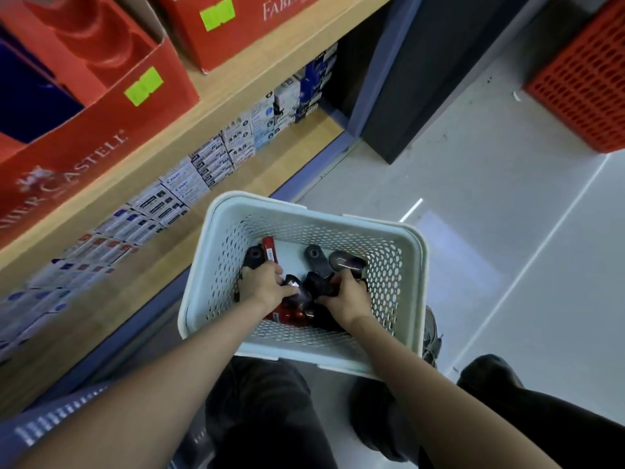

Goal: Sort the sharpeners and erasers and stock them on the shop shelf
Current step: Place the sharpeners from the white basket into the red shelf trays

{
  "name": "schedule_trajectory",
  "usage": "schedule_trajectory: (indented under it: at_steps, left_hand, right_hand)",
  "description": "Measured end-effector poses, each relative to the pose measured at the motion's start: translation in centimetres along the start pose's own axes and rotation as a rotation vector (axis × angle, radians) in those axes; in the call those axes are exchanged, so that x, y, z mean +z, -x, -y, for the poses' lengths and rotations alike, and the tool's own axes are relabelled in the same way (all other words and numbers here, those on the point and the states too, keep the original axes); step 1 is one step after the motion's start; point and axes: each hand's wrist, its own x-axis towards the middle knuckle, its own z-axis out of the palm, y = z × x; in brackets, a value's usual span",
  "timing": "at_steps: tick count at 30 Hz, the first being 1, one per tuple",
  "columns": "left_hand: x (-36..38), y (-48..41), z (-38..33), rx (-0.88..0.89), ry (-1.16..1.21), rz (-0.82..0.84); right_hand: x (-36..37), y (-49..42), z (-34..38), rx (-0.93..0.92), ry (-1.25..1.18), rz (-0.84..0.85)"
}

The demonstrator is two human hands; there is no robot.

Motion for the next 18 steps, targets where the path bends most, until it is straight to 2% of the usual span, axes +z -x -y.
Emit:
schedule_trajectory:
  at_steps: [4,7,11,14,18]
  left_hand:
    - [-1.5,1.4,-0.7,0.021,0.162,0.035]
    - [-3.7,3.2,-1.7,0.065,0.316,0.006]
    - [-7.4,6.8,-4.2,0.078,0.524,-0.027]
    - [-10.4,10.2,-6.7,0.159,0.608,-0.062]
    - [-14.5,14.6,-9.9,0.278,0.574,-0.115]
  right_hand:
    - [-1.4,1.7,1.0,0.020,-0.409,0.007]
    - [-3.0,3.4,2.8,-0.033,-0.559,-0.036]
    - [-6.7,6.7,6.8,-0.108,-0.807,-0.012]
    - [-9.6,9.4,9.2,-0.167,-0.826,0.018]
    - [-13.5,12.5,11.1,-0.233,-0.801,0.031]
